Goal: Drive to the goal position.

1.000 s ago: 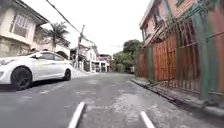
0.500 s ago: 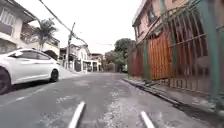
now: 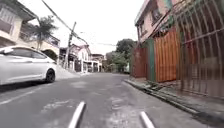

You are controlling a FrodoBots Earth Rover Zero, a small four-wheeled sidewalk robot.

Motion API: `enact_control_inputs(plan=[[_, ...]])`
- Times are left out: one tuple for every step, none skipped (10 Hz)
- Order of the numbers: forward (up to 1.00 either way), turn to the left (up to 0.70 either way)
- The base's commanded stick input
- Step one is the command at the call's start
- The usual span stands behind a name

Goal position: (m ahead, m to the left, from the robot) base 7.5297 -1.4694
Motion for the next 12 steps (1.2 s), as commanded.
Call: enact_control_inputs(plan=[[1.0, 0.0], [1.0, 0.0], [1.0, 0.0], [1.0, 0.0], [1.0, 0.0], [1.0, 0.0], [1.0, 0.0], [1.0, 0.0], [1.0, 0.0], [1.0, 0.0], [1.0, 0.0], [1.0, 0.0]])
